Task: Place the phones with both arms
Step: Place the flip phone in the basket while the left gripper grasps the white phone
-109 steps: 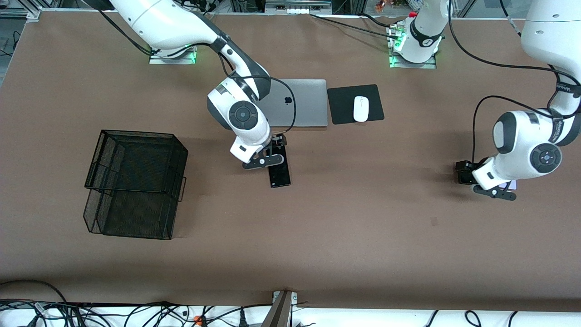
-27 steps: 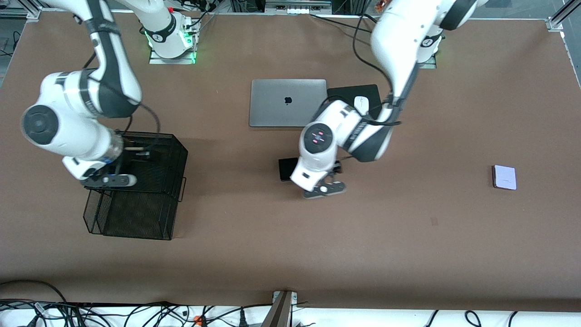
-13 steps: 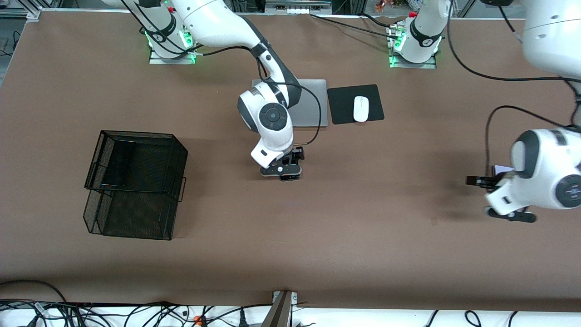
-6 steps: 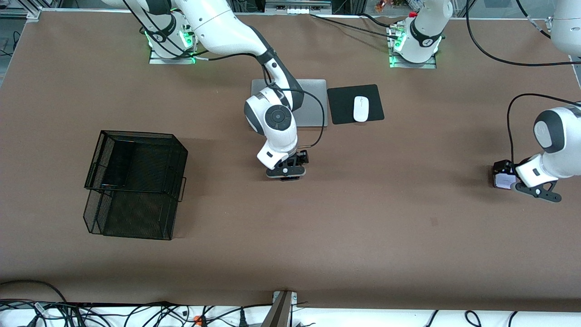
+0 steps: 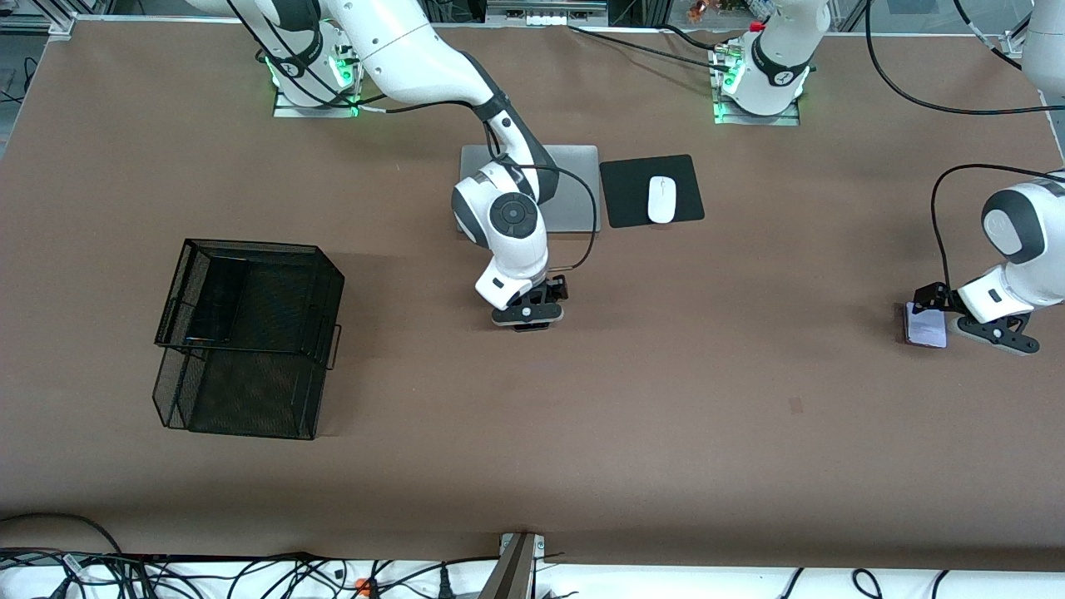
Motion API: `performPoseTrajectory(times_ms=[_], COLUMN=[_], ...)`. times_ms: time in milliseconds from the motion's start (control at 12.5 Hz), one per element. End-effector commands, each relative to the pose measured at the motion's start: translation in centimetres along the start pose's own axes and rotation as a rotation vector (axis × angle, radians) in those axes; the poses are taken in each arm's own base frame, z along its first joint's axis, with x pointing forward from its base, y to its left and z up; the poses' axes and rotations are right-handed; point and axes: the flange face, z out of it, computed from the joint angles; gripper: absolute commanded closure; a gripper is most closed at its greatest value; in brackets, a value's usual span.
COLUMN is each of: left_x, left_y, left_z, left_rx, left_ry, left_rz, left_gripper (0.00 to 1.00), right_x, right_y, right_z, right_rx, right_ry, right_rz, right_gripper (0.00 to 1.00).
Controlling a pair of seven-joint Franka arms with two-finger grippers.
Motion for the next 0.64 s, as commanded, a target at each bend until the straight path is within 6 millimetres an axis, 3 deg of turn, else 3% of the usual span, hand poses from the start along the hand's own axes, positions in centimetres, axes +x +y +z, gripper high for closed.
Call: performPoseTrajectory(times_ms=[0,160,240,320,400,479,559], left_x=[-0.2,-0.7,-1.1,-1.2,-1.2,-1.2,-1.2], left_y=[-0.2,-0.9,-1.2,-1.3,-1.4,-1.4,-1.5], left_z=[0.7,1.7,2.1,2.3,2.8,3.3,3.4], left_rx=[-0.019,-0.010,-0.014,-0.010,-0.003,-0.001,-0.001], left_ry=[0.072,0.089,0.084,0.090,0.099,0.101,0.111], left_rz=[-0.056,-0.079,-0.082,-0.089,-0.090,-0.104,-0.117], left_gripper=[0.00,0.00,0.00,0.00,0.00,0.00,0.00], right_x=[0.0,-0.1,-0.1,-0.1,-0.1,0.0,0.2], right_y=[-0.4,-0.2,-0.3,-0.2,-0.2,-0.2,-0.1], right_z=[0.4,0.9,0.9,0.9,0.9,0.8,0.2], right_rx=[-0.002,-0.011,-0.014,-0.014,-0.014,-0.015,-0.015], right_ry=[0.012,0.011,0.014,0.013,0.013,0.013,0.011], right_rz=[0.004,0.000,-0.008,-0.004,-0.005,-0.009,-0.008], right_gripper=[0.01,0.04,0.21,0.64,0.86,1.00,1.00])
